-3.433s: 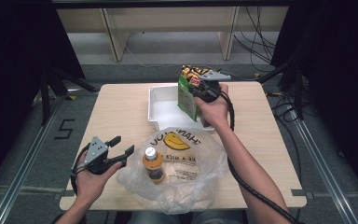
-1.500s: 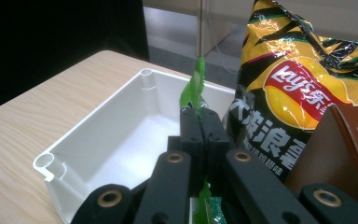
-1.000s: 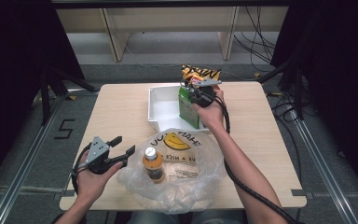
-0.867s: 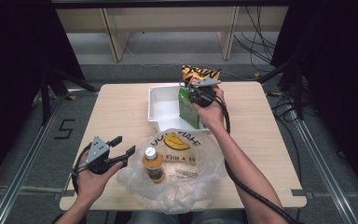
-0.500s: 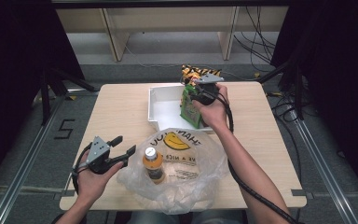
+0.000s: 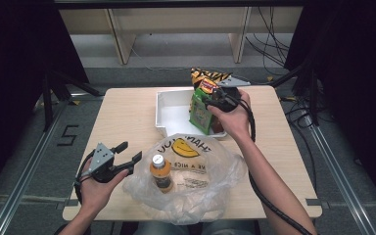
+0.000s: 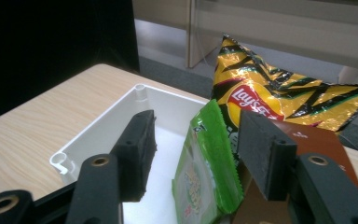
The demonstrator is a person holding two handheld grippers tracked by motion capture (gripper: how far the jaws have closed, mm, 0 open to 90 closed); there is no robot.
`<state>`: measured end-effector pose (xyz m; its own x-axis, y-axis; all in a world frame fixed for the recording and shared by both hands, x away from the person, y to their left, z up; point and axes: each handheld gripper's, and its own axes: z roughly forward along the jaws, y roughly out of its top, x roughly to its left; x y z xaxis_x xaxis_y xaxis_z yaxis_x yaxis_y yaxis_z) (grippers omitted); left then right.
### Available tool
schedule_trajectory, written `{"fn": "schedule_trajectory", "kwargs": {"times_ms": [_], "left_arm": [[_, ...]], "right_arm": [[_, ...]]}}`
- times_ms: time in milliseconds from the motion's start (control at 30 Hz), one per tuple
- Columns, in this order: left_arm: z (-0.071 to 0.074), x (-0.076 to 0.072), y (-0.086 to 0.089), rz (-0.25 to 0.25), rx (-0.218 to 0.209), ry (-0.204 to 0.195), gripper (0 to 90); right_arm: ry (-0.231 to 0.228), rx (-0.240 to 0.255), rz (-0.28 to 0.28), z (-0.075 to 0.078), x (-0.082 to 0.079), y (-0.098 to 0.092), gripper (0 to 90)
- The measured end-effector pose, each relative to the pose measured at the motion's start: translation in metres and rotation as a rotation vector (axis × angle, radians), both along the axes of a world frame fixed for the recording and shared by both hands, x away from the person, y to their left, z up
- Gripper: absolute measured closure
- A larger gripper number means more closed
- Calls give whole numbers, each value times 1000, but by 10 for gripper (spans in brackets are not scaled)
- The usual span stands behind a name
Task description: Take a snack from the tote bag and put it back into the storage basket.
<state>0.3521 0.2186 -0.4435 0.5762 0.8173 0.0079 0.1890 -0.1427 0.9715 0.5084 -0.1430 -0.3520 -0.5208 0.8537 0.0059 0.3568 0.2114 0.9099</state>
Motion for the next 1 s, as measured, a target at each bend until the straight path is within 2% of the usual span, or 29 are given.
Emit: {"fn": "schedule_trajectory", "kwargs": {"times_ms": [67, 100, 233, 333, 467, 500, 533, 600, 633, 667, 700, 733, 833, 867, 900, 933, 1000], "left_arm": [[0, -1, 0, -7, 0, 1, 353], [-1, -1, 1, -10, -3, -2, 353], [-2, -1, 4, -12, -5, -3, 353], [-3, -2, 6, -11, -10, 4, 353], [-3, -3, 5, -19, -22, -9, 353], [-2, -5, 6, -11, -13, 0, 353], [-3, -3, 5, -20, -21, -8, 353], [-3, -3, 5, -17, -6, 0, 352], [-2, -3, 5, -19, -4, 0, 352], [-2, -3, 4, -17, -8, 2, 351], [-2, -2, 4, -20, 0, -2, 351], [-2, -2, 3, -18, -7, -1, 351], [0, -2, 3, -18, -9, -9, 350], [0, -2, 3, -16, -14, -7, 350], [0, 0, 2, -26, -20, -17, 350], [1, -1, 2, -24, -21, -15, 349], [3, -2, 1, -15, -16, -7, 349]], "right_arm": [[20, 37, -20, 1, -6, -3, 450], [19, 27, -25, 1, -9, -5, 445], [37, 59, -33, 1, -17, -14, 433], [39, 63, -53, 3, -23, -22, 430], [36, 70, -77, 5, -29, -33, 429], [22, 68, -83, 5, -30, -36, 428], [28, 76, -92, 5, -32, -39, 428], [37, 91, -104, 4, -36, -43, 425], [21, 79, -93, 3, -36, -47, 424], [29, 99, -99, 3, -39, -48, 424], [22, 78, -97, 2, -39, -52, 422], [29, 95, -104, 2, -40, -54, 419], [23, 91, -108, -1, -43, -59, 411], [33, 107, -117, -3, -45, -59, 411], [37, 94, -117, -4, -45, -62, 411], [47, 102, -111, -6, -46, -64, 411], [32, 82, -117, -8, -47, -67, 411]]}}
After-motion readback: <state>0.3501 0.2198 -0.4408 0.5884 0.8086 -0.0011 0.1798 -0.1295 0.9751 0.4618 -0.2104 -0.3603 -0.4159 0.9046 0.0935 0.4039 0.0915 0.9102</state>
